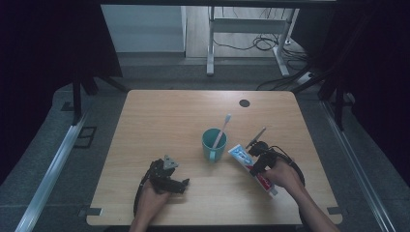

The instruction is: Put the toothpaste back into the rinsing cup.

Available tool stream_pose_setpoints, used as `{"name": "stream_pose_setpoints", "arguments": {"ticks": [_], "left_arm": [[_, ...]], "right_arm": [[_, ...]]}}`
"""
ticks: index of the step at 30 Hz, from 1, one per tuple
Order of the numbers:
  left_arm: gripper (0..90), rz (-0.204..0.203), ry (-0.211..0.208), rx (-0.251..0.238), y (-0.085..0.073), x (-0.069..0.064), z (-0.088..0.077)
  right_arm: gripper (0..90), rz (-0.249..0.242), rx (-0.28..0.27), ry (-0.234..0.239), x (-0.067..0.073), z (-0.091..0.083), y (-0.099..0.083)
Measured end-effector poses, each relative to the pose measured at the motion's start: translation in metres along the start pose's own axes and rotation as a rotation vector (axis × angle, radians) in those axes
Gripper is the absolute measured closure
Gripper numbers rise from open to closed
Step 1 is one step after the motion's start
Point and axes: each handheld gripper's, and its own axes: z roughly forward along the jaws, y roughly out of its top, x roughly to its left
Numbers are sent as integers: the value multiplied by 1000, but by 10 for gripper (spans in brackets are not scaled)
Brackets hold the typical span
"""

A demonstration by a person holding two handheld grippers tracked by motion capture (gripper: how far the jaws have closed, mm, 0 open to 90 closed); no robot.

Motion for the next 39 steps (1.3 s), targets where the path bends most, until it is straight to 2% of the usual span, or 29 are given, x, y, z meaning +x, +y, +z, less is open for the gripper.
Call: {"name": "stream_pose_setpoints", "arguments": {"ticks": [18,39], "left_arm": [[2,1,0,0,0,0,0],[2,10,0,2,0,1,0]], "right_arm": [[716,-25,-222,-23,-2,-27,-25],[716,-55,-468,-32,2,-39,-41]]}}
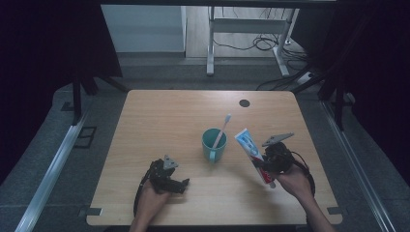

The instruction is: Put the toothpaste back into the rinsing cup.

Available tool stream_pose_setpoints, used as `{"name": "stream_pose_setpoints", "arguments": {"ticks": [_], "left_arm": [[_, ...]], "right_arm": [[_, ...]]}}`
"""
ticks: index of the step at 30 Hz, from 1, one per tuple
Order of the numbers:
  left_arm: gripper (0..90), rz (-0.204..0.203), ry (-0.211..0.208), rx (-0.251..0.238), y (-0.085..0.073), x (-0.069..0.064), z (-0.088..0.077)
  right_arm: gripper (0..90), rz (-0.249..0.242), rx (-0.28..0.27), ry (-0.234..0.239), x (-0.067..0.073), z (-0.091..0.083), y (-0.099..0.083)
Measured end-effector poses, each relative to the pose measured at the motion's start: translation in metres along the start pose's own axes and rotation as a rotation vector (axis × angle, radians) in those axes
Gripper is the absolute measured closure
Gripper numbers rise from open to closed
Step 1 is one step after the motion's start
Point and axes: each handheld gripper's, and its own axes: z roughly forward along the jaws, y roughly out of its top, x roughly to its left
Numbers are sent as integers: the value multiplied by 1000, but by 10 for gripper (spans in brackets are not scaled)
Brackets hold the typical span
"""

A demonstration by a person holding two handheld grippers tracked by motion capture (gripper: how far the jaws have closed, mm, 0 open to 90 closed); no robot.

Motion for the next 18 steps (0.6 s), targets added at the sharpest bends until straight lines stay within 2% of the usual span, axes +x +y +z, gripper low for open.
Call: {"name": "stream_pose_setpoints", "arguments": {"ticks": [18], "left_arm": [[2,-2,1,-2,0,0,0]], "right_arm": [[716,-24,-153,14,8,-6,15]]}}
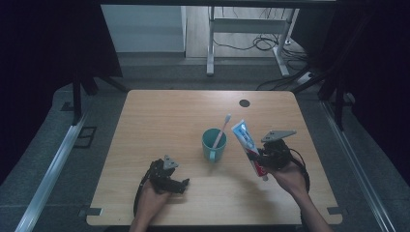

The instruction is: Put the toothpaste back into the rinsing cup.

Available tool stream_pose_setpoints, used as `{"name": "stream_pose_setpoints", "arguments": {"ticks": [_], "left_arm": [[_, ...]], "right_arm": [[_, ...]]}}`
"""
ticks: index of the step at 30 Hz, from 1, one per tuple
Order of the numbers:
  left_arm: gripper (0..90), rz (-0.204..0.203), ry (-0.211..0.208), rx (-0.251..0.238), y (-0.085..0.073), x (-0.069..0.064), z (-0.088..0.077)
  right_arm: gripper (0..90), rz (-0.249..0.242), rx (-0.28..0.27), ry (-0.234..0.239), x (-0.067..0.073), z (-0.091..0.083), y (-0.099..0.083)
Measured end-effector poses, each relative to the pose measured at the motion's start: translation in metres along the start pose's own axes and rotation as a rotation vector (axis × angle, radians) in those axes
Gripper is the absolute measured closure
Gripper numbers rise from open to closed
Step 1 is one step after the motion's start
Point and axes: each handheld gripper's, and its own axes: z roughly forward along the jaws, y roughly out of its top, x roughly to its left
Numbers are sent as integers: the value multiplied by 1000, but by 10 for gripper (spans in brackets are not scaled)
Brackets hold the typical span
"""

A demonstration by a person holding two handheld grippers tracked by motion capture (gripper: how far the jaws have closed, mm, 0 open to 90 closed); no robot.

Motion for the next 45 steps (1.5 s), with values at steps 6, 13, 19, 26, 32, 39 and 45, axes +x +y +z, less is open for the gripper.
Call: {"name": "stream_pose_setpoints", "arguments": {"ticks": [6,13,19,26,32,39,45], "left_arm": [[2,0,0,1,0,0,0],[2,0,0,1,0,0,0],[2,0,0,1,0,0,0],[2,0,-1,0,0,0,0],[2,0,-1,0,0,0,0],[2,0,-1,0,0,0,0],[2,0,-1,0,0,0,0]], "right_arm": [[717,1,-38,5,1,0,7],[717,5,-70,10,1,2,14],[717,6,-90,14,2,4,20],[717,5,-110,18,5,8,28],[717,4,-126,23,6,10,35],[718,13,-146,31,6,12,43],[718,16,-163,40,5,15,49]]}}
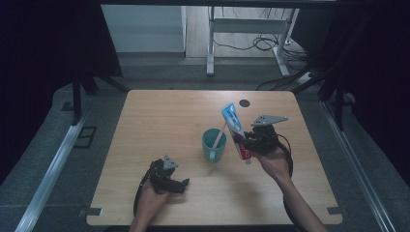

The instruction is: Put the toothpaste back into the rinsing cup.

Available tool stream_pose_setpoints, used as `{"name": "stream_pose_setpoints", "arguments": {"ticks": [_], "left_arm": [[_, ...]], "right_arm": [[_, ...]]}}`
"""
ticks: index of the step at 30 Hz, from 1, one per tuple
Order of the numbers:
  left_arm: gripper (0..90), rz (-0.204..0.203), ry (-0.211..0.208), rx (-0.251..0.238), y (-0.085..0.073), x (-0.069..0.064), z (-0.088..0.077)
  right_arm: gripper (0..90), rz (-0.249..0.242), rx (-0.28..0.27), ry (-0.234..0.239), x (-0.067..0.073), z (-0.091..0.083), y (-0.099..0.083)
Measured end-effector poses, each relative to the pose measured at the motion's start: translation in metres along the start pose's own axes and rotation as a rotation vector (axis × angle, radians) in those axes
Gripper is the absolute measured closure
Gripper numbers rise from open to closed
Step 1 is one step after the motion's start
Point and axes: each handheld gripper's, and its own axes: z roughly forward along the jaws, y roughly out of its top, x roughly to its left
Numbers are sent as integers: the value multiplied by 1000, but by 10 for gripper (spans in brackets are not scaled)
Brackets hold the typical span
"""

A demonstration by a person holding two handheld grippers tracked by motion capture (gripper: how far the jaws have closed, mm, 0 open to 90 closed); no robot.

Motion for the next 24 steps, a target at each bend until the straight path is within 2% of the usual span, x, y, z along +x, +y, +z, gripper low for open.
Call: {"name": "stream_pose_setpoints", "arguments": {"ticks": [24], "left_arm": [[2,0,0,-1,0,0,0]], "right_arm": [[718,9,-54,27,3,20,26]]}}
